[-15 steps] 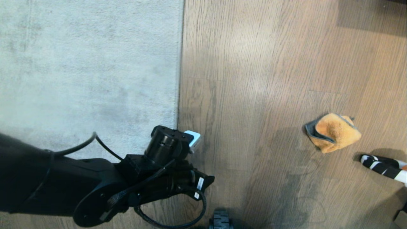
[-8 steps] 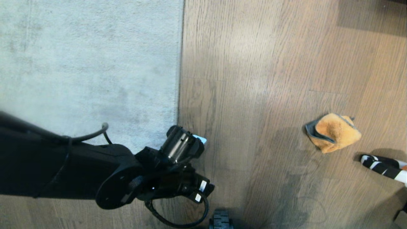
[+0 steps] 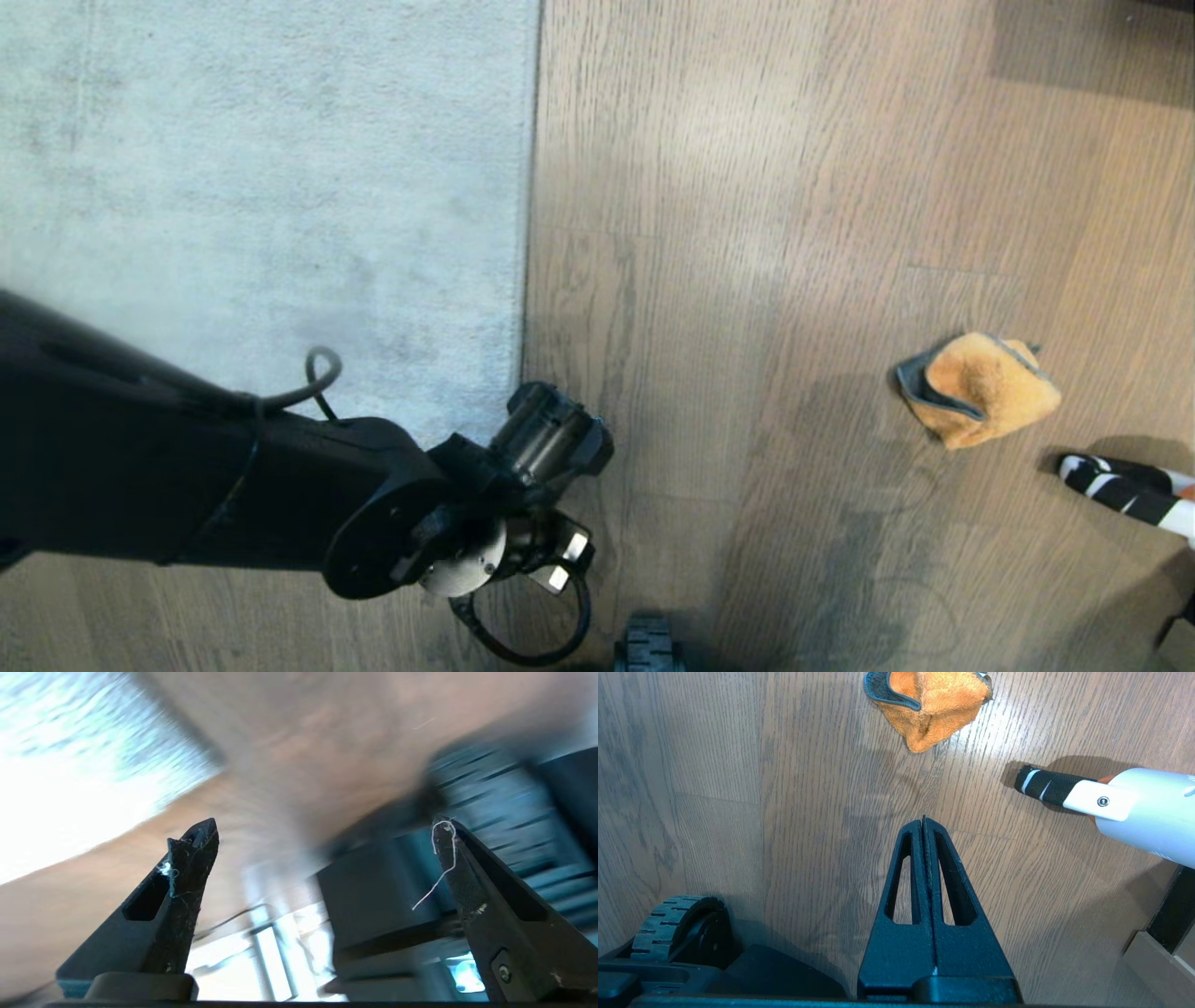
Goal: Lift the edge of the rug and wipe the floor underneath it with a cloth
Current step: Lift up the carpet
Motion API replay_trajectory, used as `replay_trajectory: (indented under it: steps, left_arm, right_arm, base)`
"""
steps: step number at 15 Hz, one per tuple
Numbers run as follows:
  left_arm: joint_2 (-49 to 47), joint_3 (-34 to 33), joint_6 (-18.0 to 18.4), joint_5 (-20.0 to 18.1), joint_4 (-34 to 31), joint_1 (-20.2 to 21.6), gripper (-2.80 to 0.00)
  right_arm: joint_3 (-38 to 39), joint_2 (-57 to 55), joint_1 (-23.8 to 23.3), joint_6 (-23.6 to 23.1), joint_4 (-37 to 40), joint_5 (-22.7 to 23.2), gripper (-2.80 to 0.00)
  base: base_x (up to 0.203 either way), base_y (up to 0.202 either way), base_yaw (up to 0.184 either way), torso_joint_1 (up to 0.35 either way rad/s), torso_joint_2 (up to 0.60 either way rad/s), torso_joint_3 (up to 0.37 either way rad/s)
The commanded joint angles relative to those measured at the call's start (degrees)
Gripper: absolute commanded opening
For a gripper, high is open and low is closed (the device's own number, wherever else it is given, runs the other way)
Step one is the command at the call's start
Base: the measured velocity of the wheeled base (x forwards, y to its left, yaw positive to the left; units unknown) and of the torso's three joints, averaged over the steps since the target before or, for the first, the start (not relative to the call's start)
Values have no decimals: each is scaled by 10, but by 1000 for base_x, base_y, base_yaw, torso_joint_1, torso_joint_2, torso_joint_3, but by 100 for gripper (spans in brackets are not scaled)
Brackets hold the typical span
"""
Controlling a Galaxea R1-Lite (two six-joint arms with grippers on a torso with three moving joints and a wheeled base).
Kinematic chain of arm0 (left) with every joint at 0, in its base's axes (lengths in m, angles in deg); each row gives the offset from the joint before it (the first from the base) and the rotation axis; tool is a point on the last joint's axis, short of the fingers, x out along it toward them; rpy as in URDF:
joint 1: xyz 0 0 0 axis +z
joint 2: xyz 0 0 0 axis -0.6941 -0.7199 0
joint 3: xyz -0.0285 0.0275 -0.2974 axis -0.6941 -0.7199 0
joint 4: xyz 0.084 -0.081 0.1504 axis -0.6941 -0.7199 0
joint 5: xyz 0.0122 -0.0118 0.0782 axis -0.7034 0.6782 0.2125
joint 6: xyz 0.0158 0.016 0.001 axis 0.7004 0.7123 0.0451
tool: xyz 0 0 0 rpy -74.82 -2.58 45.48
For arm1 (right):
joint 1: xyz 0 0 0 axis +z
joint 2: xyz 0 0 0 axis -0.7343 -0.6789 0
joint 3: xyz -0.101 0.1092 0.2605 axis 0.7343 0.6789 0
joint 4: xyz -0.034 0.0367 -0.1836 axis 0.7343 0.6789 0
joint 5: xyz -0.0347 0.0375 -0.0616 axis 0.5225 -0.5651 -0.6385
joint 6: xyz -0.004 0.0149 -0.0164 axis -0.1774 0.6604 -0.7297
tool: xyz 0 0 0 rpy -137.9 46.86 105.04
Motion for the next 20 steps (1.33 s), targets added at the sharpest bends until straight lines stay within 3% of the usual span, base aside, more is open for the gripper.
replay_trajectory:
  steps: [1,6,9,12,14,18,20]
  left_arm:
    - [-9,7,9,27,-19,4,0]
    - [-20,58,10,60,-117,8,0]
    - [-42,76,10,87,-120,16,0]
    - [-58,87,25,146,-123,20,0]
    - [-65,99,25,151,-145,19,0]
    - [-79,161,25,174,-252,17,0]
    - [-97,183,24,178,-263,16,0]
  right_arm:
    - [0,-1,0,0,-1,0,-280]
    - [0,0,0,0,-1,0,-280]
    - [0,-1,-1,0,0,1,-280]
    - [0,-1,0,0,-1,1,-280]
    - [0,-1,0,0,-1,1,-280]
    - [0,-1,-1,0,-1,0,-280]
    - [0,0,0,0,-1,1,-280]
  base:
    - [0,0,0,0,0,0]
    - [0,0,0,0,0,0]
    - [0,0,0,0,0,0]
    - [0,0,0,0,0,0]
    - [0,0,0,0,0,0]
    - [0,0,0,0,0,0]
    - [0,0,0,0,0,0]
